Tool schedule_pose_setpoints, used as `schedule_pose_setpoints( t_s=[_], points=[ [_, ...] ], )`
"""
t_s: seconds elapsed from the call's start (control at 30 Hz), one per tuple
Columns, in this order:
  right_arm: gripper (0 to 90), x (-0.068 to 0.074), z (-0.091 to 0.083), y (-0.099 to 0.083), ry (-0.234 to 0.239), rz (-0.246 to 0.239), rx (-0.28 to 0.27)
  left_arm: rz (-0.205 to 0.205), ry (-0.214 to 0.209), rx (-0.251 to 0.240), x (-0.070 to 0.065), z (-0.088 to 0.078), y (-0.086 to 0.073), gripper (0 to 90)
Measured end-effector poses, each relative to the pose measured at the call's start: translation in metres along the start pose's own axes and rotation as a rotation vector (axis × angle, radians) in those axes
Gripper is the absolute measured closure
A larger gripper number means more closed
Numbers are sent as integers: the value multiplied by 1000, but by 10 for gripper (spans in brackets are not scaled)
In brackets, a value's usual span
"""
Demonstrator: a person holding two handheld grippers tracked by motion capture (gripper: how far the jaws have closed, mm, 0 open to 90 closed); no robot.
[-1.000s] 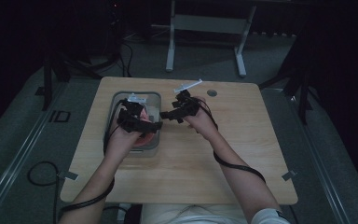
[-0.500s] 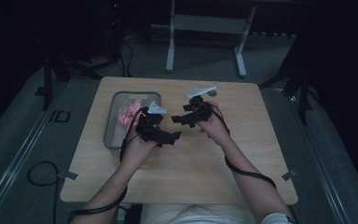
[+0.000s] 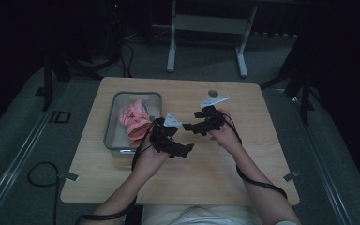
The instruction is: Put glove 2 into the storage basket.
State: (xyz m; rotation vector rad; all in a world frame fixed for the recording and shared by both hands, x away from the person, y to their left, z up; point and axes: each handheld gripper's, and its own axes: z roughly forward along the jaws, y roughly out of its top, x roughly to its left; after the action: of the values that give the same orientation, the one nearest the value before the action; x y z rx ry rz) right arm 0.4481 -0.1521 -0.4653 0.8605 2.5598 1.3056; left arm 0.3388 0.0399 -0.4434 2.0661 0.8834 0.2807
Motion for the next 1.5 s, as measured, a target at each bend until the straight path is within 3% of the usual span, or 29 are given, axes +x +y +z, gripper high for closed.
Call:
schedule_pose_setpoints(
  t_s=[0.2, 0.33, 0.57, 0.77, 1.1, 1.5],
  points=[
    [170, -3, 0, -17, -4, -3, 18, 57, -3, 36, -14, 17, -9, 17],
    [170, -5, 2, -28, -3, -10, 23, 66, -25, 44, -18, 26, -15, 17],
    [169, -9, 3, -49, -12, 1, 39, 141, -29, 75, -28, 40, -27, 17],
    [168, -11, -1, -66, -34, -4, 45, 143, -51, 72, -32, 49, -37, 17],
    [168, -10, -5, -87, -60, -9, 43, 173, -28, 98, -41, 65, -53, 17],
    [149, -10, -11, -105, -88, -13, 38, 143, -53, 107, -35, 74, -69, 17]
  ],
)
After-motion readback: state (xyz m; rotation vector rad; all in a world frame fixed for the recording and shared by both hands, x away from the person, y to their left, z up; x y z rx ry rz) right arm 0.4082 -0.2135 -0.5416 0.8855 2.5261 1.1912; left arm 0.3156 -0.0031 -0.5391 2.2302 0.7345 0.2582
